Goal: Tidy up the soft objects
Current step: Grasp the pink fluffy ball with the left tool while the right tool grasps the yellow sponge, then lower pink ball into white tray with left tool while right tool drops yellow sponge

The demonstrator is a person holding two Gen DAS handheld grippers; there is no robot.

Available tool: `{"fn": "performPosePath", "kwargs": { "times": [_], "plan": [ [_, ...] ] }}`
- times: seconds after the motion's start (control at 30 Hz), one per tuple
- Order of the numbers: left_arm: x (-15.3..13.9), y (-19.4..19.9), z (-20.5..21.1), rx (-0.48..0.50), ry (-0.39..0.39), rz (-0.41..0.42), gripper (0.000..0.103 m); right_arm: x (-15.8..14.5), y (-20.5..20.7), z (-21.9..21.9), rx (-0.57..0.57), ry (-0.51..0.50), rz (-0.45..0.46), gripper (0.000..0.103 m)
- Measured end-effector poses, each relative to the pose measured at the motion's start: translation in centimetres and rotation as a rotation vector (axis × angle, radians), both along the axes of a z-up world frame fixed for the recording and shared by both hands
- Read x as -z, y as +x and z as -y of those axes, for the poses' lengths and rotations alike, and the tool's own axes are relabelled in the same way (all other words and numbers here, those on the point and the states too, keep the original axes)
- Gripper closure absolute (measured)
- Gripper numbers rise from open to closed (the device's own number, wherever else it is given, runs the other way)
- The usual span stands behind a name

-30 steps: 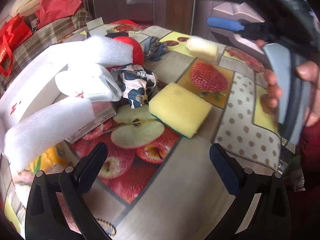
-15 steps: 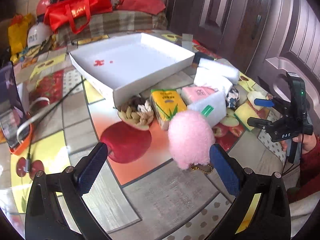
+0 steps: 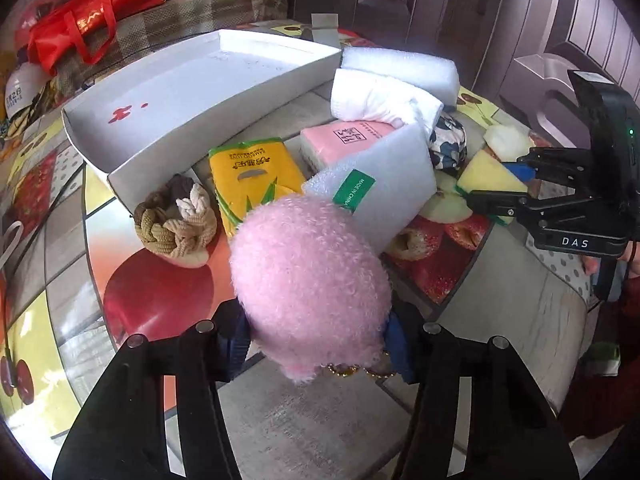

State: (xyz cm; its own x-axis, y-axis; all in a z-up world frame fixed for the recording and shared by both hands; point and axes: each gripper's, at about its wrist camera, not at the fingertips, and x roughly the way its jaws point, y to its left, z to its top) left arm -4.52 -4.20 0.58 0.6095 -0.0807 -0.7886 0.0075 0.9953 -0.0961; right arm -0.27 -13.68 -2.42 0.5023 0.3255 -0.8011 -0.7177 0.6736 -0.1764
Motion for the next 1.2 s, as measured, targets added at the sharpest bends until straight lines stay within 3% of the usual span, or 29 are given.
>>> {"fn": "performPosePath", "kwargs": {
  "times": [0.07, 0.2, 0.37, 0.5, 0.63, 1.0, 1.2],
  "plan": [
    [-0.3, -0.9, -0.3, -0.005, -0.017, 0.030, 0.050, -0.6, -0.4, 0.3, -0.020, 0.035, -0.003, 0.064],
    [-2.6, -3.4, -1.1, -0.052, 0.033, 0.146, 0.050, -3.8, -1.2, 0.8, -0.040, 0.152, 0.053, 0.064],
    [-6.3, -5.0, -3.9, -0.206, 0.081, 0.301, 0.050, -8.4, -1.4, 1.3, -0.002, 0.328, 0.187, 0.064],
    [-7.8, -3.6, -6.1, -0.324, 0.049, 0.319, 0.050, -10.5, -0.5, 1.1, 0.042, 0.430, 0.240, 0.064],
    [-8.9, -1.7, -6.5, -0.381, 0.089, 0.331, 0.050, -11.5, 0.3, -0.4, 0.042, 0.473, 0.265, 0.064],
    [-8.7, 1.8, -6.5, -0.388, 0.145, 0.339, 0.050, -9.9, 2.4, -2.6, 0.047, 0.494, 0.166, 0.064],
    [-8.7, 3.5, -7.3, -0.421, 0.161, 0.341, 0.049, -9.6, 4.5, -4.6, 0.046, 0.535, 0.057, 0.064]
  ]
}}
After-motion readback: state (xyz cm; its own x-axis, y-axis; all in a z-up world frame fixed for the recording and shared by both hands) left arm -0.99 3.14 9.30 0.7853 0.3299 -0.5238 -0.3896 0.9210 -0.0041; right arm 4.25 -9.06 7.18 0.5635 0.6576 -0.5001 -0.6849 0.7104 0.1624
